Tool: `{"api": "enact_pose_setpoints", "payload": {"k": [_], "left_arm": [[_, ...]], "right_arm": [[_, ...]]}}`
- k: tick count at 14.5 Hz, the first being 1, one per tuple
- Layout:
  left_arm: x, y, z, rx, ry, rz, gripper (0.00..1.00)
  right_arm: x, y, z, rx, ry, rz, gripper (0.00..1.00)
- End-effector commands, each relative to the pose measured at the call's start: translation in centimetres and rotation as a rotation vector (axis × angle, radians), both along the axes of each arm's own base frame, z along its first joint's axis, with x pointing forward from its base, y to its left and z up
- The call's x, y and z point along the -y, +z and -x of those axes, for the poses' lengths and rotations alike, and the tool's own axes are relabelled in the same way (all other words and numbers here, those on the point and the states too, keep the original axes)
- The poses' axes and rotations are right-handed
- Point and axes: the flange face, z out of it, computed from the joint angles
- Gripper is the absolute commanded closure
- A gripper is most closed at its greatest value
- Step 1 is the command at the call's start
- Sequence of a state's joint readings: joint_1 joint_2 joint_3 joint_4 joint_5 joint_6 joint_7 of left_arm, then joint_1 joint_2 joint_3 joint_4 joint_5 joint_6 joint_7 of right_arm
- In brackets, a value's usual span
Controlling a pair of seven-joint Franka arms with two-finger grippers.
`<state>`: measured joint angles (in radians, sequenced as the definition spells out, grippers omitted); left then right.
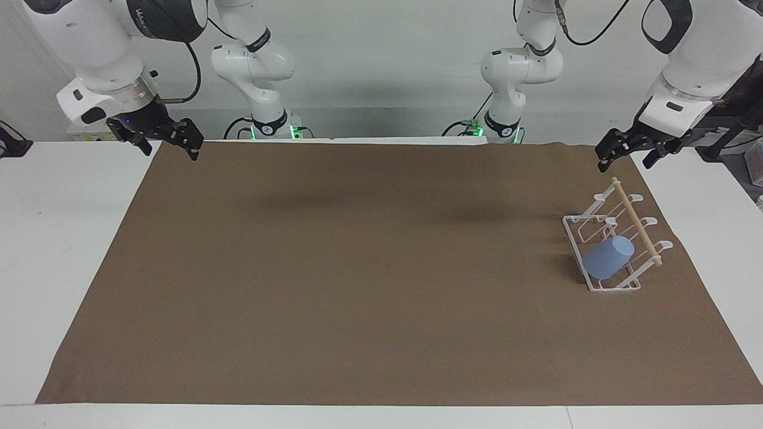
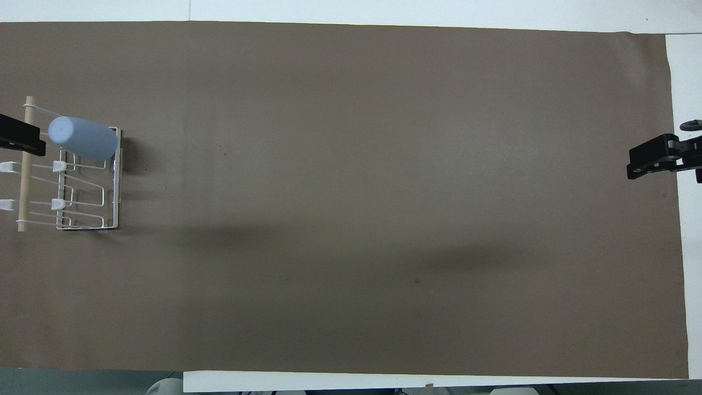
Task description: Hang cup on cup holder
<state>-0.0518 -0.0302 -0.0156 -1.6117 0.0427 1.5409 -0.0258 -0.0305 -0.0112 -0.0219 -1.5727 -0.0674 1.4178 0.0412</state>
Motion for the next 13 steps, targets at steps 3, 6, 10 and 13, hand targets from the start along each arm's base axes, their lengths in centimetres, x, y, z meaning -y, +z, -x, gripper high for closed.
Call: {"api": "enact_pose_setpoints", "payload": {"k": [3, 6, 10, 13], "left_arm": [[-0.4, -0.7, 0.9, 0.037, 0.063, 0.026, 0.0], [0.9, -0.6, 1.0, 0.034, 0.031, 0.024, 0.0], [0.9, -0.2, 0.8, 0.06, 0.033, 0.028, 0.0], [1.2, 0.1, 0.6, 0.089, 0.026, 0.031, 0.0]], "right_arm": [[0.1, -0.1, 0.4, -0.006, 0.004, 0.005, 0.01], [0.1, -0.1, 0.4, -0.006, 0.004, 0.005, 0.01], [0.1, -0.1, 0.4, -0.006, 0.004, 0.005, 0.01], [0.1, -0.1, 0.4, -0.006, 0.004, 0.005, 0.01]]}}
